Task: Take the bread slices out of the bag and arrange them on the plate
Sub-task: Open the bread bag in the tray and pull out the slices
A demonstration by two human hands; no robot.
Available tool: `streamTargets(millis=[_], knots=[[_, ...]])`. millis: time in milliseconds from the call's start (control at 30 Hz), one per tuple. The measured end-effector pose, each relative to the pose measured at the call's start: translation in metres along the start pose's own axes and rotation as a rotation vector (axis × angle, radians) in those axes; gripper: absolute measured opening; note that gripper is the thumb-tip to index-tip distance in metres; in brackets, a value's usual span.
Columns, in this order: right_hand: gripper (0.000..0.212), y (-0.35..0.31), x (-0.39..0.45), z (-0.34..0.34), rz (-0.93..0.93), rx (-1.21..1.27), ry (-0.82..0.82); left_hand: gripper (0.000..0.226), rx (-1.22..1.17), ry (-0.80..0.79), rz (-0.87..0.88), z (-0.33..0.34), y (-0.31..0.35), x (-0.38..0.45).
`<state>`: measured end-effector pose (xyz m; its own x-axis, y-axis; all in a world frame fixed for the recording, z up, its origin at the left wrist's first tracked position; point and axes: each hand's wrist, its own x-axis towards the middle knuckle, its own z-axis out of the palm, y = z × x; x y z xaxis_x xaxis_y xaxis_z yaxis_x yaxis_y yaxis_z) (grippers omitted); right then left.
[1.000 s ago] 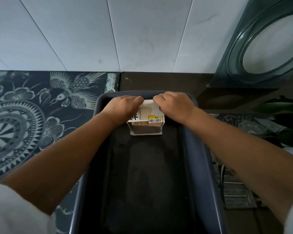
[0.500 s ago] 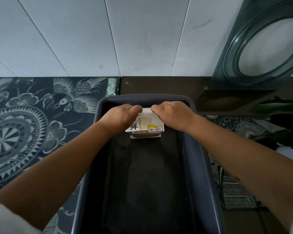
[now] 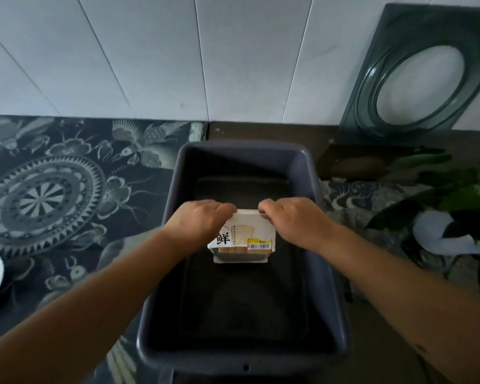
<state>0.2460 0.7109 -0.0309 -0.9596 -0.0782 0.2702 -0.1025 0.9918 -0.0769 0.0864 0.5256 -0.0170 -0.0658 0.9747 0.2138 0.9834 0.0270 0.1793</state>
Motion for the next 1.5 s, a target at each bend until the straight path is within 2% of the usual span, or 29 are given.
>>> streamTargets(millis=[133,267,467,567,667,767,900,1033,1233,1500], knots=[[0.012,-0.037,-0.038,-0.004,-0.017,-0.007,0.036,0.031,-0.018,0.033,0.011,0.003,0.037,-0.039],[0.025,-0.074,-0.077,0.0,0.061,0.033,0.076,0.033,-0.044,0.022,0.009,0.013,0.068,-0.07],[0.024,-0.113,-0.12,0.014,0.184,0.073,0.055,0.04,-0.066,0.0,-0.001,0.028,0.101,-0.107],[0.015,-0.127,-0.127,0.016,0.213,0.07,0.072,0.028,-0.065,-0.041,-0.087,0.035,0.108,-0.119],[0.015,-0.132,-0.128,0.015,0.287,0.12,0.088,0.01,-0.094,-0.007,-0.199,0.035,0.107,-0.126],[0.012,-0.134,-0.131,0.016,0.329,0.209,0.11,0.005,-0.118,0.036,-0.202,0.032,0.11,-0.134],[0.012,-0.141,-0.134,0.02,0.403,0.345,0.105,0.01,-0.098,0.066,-0.255,0.031,0.119,-0.143],[0.012,-0.143,-0.137,0.018,0.487,0.425,0.113,0.037,-0.009,0.064,-0.228,0.028,0.129,-0.139],[0.009,-0.136,-0.141,0.012,0.534,0.505,0.061,0.031,0.012,0.126,-0.14,0.03,0.137,-0.132],[0.035,-0.139,-0.148,0.007,0.412,0.428,0.02,0.015,-0.069,0.157,-0.14,0.027,0.141,-0.134]])
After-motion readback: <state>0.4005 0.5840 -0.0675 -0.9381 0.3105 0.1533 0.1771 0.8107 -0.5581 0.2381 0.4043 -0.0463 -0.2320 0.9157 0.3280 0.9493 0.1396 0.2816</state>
